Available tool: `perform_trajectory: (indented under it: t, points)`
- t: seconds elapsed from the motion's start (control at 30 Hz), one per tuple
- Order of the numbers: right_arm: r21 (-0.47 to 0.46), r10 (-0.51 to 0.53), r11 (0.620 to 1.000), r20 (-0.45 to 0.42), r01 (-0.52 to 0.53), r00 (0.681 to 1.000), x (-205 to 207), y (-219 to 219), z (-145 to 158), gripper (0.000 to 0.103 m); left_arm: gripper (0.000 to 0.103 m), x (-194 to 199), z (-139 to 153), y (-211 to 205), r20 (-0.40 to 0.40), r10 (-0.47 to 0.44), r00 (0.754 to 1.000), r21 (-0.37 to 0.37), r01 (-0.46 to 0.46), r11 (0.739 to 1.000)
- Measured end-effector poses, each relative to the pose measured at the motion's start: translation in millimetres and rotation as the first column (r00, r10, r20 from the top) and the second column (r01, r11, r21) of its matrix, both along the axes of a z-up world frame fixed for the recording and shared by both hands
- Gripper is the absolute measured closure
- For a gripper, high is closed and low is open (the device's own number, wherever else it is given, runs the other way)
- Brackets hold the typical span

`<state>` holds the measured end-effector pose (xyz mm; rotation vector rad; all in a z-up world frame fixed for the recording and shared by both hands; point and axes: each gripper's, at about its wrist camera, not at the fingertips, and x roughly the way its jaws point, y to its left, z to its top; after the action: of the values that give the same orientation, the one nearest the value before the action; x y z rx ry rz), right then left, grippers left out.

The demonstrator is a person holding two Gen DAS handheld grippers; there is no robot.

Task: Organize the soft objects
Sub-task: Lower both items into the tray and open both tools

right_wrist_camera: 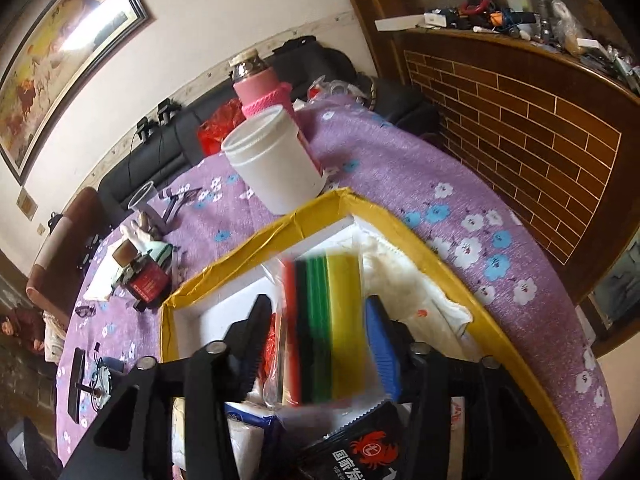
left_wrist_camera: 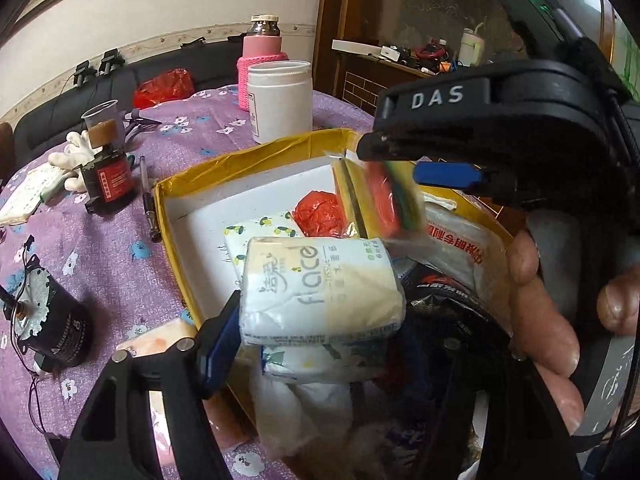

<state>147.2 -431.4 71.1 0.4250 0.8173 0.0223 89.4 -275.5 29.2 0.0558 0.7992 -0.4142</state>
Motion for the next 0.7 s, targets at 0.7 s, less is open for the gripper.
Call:
perform_trajectory:
  t: [0.7]
  points:
    - [0.070,0.013,0.997,0.092,-0.020,0.996,-11,-1,18,0.048,0.025,-34,44,43,0.060,0.029,0.998,-0.044,-0.026,0.999]
